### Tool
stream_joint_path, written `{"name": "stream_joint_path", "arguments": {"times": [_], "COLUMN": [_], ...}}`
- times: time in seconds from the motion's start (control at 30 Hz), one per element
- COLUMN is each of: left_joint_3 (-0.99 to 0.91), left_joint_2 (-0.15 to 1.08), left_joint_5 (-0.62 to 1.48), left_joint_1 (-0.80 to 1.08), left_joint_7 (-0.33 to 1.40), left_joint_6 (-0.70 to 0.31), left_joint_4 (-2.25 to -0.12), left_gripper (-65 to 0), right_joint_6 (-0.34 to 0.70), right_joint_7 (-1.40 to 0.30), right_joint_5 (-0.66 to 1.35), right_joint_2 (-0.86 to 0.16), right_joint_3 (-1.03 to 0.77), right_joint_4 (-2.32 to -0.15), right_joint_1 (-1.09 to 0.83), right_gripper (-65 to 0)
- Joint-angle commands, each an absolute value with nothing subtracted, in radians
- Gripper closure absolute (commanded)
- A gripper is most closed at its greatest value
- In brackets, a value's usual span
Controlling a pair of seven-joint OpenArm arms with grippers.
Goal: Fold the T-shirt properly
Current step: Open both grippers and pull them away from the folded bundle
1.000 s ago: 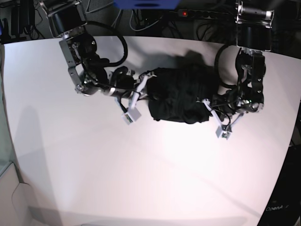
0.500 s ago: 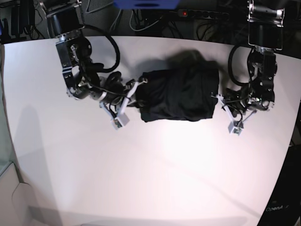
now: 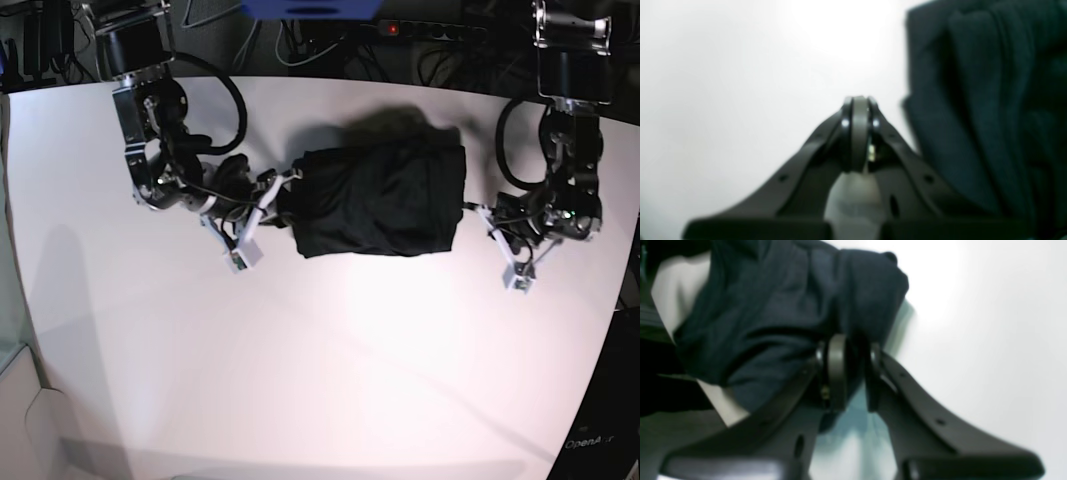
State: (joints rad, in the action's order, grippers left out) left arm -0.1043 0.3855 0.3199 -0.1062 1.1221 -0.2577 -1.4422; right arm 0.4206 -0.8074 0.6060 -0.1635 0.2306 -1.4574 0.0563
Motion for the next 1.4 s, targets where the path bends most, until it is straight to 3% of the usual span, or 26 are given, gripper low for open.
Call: {"name": "stream_joint_path", "arguments": {"times": [0.0,0.37,0.57,0.8,0.97,1.07,1.17,1.37], "left_joint_3": [-0.128,-0.176,-0.174,0.008,0.025,-0.001,-0.05,-0.076], "left_joint_2": [0.406,0.4,0.312,0.122,0.056,0.074,0.151,0.266], "left_joint_5": [0.32,0.314,0.312,0.311,0.311,0.314,0.317,0.318], "left_joint_1": [-0.122,0.013,-0.004,-0.263,-0.456,-0.547,-0.572,-0.456], "left_joint_7": [1.138,1.175,1.124,1.021,0.929,0.947,1.089,1.245], "left_joint_6": [-0.255,-0.255,-0.255,-0.248,-0.246,-0.246,-0.246,-0.252], "left_joint_4": [-1.471,-1.477,-1.471,-1.242,-1.141,-1.148,-1.239,-1.365], "left_gripper": [0.0,0.0,0.0,0.0,0.0,0.0,0.0,0.0], "right_joint_6": [0.426,0.426,0.426,0.426,0.426,0.426,0.426,0.456], "right_joint_7": [-0.791,-0.739,-0.734,-0.61,-0.549,-0.544,-0.539,-0.541], "right_joint_5": [0.615,0.616,0.616,0.616,0.616,0.616,0.616,0.615], "right_joint_2": [-0.185,-0.219,-0.185,-0.237,-0.269,-0.286,-0.3,-0.317], "right_joint_3": [0.223,0.128,0.125,0.124,0.071,0.033,-0.031,-0.088], "right_joint_4": [-1.475,-1.475,-1.477,-1.475,-1.474,-1.474,-1.474,-1.472], "right_joint_1": [0.077,0.038,-0.025,-0.125,-0.2,-0.214,-0.242,-0.2], "right_gripper": [-7.6,-7.6,-7.6,-7.6,-7.6,-7.6,-7.6,-7.6]}}
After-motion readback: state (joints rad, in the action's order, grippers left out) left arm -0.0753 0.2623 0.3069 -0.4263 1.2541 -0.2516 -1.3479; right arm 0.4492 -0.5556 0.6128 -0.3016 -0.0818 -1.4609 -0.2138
